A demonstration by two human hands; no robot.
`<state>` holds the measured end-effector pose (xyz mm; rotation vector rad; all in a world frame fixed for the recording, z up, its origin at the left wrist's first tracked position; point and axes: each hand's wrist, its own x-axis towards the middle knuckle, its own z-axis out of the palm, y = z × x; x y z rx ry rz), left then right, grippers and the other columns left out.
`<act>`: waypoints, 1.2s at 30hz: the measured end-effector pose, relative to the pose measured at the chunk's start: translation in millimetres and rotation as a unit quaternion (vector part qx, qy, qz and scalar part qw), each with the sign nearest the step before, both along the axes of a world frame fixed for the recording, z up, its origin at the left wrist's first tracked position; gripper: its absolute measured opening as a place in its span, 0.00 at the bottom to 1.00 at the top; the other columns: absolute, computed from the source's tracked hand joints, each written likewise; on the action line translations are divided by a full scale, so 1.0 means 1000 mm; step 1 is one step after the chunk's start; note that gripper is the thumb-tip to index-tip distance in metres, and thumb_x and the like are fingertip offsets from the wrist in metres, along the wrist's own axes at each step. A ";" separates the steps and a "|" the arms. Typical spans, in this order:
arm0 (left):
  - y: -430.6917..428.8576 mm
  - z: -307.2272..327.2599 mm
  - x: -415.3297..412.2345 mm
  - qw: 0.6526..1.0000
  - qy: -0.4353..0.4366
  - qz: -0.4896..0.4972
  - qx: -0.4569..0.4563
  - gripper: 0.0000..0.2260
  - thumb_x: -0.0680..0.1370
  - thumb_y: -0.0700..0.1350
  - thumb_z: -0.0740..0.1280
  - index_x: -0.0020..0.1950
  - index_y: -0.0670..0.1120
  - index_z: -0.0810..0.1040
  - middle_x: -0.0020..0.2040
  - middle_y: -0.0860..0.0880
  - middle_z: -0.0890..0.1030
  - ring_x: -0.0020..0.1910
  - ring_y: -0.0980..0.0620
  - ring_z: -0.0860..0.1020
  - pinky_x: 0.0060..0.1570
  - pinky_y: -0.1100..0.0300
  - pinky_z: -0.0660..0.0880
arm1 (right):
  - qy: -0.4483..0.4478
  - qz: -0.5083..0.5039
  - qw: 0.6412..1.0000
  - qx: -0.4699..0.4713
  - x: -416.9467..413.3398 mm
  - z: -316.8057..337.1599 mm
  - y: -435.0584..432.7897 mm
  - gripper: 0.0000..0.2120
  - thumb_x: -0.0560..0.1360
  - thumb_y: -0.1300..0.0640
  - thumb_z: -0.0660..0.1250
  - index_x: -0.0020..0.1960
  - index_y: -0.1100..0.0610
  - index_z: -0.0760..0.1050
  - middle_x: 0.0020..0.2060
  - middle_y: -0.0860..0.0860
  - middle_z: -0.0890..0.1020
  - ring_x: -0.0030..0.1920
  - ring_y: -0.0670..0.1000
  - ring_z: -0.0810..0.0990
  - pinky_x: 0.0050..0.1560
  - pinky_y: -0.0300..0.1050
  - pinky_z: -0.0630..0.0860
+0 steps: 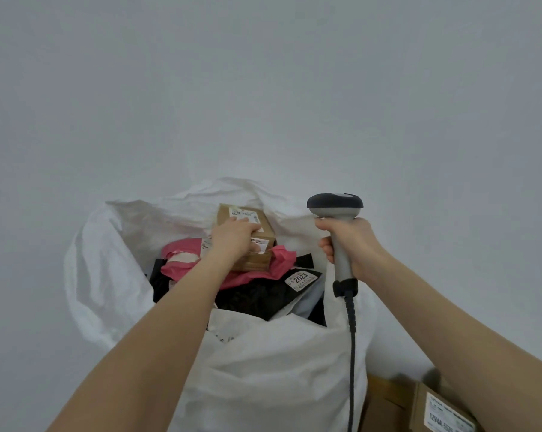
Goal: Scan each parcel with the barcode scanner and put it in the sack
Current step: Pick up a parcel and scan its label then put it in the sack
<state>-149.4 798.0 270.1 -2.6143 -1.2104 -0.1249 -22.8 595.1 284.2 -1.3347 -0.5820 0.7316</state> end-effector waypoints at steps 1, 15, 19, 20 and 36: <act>0.002 -0.002 0.000 1.000 0.004 0.000 0.005 0.25 0.77 0.58 0.67 0.73 0.59 0.66 0.71 0.53 0.70 0.71 0.47 0.64 0.66 0.43 0.66 | 0.003 0.000 1.000 -0.002 0.002 -0.002 -0.003 0.05 0.74 0.60 0.70 0.48 0.61 0.78 0.26 0.55 0.78 0.22 0.48 0.73 0.26 0.38 0.72; -0.100 0.033 0.046 0.973 -0.185 -0.061 0.120 0.27 0.78 0.59 0.62 0.72 0.45 0.67 0.69 0.42 0.70 0.68 0.42 0.68 0.62 0.46 0.68 | 0.033 -0.024 0.999 -0.001 0.040 -0.017 -0.105 0.04 0.74 0.60 0.70 0.46 0.59 0.76 0.26 0.54 0.77 0.22 0.48 0.72 0.26 0.39 0.72; -0.179 0.023 0.100 0.959 -0.229 -0.118 0.116 0.24 0.79 0.55 0.62 0.72 0.45 0.67 0.68 0.43 0.70 0.68 0.43 0.67 0.60 0.49 0.68 | 0.055 -0.039 0.998 -0.014 0.066 -0.041 -0.165 0.04 0.74 0.60 0.70 0.47 0.58 0.76 0.27 0.55 0.77 0.23 0.48 0.72 0.27 0.39 0.72; -0.202 0.013 0.115 0.960 -0.230 -0.128 0.101 0.23 0.79 0.55 0.62 0.72 0.45 0.68 0.68 0.43 0.70 0.68 0.44 0.67 0.60 0.50 0.68 | 0.061 -0.045 0.997 -0.019 0.074 -0.050 -0.183 0.04 0.74 0.60 0.70 0.48 0.59 0.76 0.27 0.54 0.77 0.23 0.48 0.72 0.27 0.39 0.72; -0.412 -0.262 0.226 0.946 -0.033 -0.059 -0.317 0.32 0.77 0.59 0.64 0.74 0.42 0.62 0.71 0.41 0.67 0.67 0.43 0.70 0.62 0.46 0.72 | 0.229 -0.194 0.942 -0.153 0.167 -0.264 -0.408 0.05 0.74 0.61 0.71 0.46 0.62 0.76 0.22 0.52 0.77 0.23 0.48 0.75 0.24 0.41 0.73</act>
